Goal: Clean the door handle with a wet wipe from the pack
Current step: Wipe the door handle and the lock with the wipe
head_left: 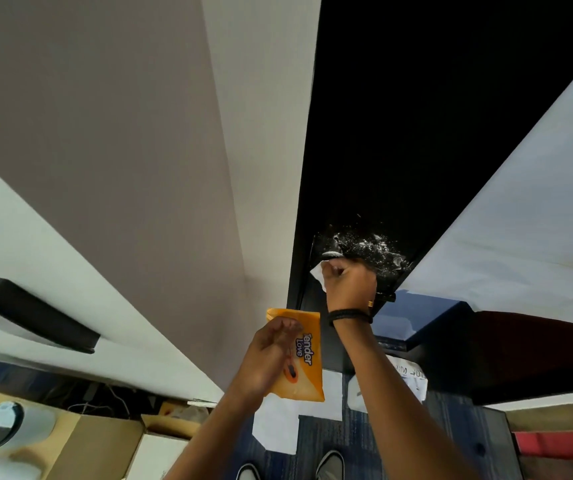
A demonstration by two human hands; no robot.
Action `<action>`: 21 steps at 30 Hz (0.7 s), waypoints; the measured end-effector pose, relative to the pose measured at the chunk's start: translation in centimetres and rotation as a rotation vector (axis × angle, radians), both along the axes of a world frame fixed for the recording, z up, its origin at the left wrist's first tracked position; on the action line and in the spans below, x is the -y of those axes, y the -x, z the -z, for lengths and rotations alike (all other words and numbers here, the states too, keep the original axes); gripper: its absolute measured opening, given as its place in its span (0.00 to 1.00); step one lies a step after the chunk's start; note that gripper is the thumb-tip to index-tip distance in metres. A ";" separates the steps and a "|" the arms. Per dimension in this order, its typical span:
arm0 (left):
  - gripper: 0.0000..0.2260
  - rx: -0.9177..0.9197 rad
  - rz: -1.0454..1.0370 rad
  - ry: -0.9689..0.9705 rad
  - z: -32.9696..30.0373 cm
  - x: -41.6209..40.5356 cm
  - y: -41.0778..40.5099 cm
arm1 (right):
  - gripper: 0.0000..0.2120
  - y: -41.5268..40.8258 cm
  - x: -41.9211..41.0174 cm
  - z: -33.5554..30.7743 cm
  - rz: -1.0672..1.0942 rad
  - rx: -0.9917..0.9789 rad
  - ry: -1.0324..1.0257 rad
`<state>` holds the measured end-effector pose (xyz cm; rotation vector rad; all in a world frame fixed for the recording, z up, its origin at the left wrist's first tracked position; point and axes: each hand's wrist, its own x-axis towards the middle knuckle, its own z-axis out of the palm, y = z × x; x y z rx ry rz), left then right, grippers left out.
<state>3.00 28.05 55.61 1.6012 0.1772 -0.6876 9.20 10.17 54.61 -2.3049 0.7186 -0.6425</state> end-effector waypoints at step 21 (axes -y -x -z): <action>0.11 0.049 0.039 -0.037 1.6 -0.2 -1.5 | 0.09 1.5 -0.7 -1.4 0.062 -0.194 0.207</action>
